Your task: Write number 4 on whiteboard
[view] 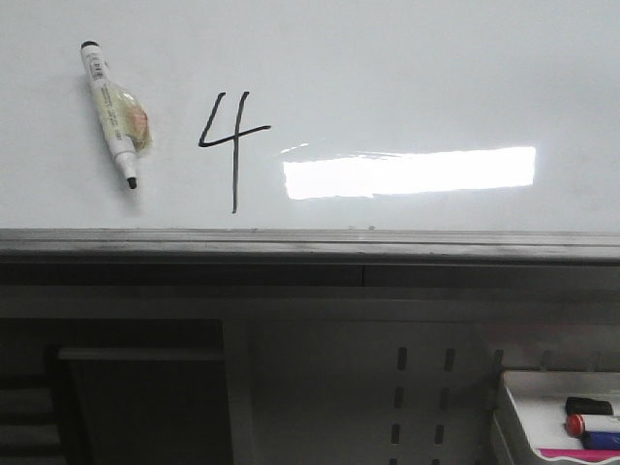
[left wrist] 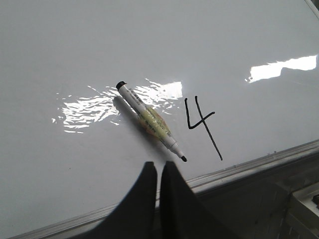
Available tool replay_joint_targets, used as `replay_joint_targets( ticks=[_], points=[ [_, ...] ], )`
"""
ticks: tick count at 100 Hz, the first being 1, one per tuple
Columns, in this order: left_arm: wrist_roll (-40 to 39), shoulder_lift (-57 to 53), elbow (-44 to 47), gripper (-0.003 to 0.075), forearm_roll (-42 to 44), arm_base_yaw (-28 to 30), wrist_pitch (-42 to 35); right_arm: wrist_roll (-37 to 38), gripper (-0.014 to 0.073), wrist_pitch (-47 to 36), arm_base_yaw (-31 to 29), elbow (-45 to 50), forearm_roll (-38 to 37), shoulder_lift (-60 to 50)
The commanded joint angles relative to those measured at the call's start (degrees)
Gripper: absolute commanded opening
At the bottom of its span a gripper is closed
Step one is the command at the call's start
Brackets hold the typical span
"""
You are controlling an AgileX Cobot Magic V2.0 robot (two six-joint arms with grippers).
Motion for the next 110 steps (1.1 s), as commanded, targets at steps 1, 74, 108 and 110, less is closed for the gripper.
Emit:
replay_joint_targets(
  ticks=[1,74,108,110],
  points=[
    [-0.36,0.44,-1.47,-0.002,0.07,0.06,-4.16,-0.07,-0.0064,-4.18,-0.37,-0.5,0.4,0.49],
    [2.77,-9.46,8.5,-0.002,-3.59,21.22,2.21,-0.07,-0.0064,-2.83,-0.37,0.33,0.4,0.49],
    [2.77,-9.35,8.49,-0.002,-3.36,22.19,12.35,-0.07,-0.0064,-2.83,-0.37,0.33,0.4,0.49],
    [2.77,-9.35,8.49,-0.002,-3.36,22.19,12.35,-0.07,-0.0064,-2.83,-0.37,0.33,0.4,0.49]
  ],
)
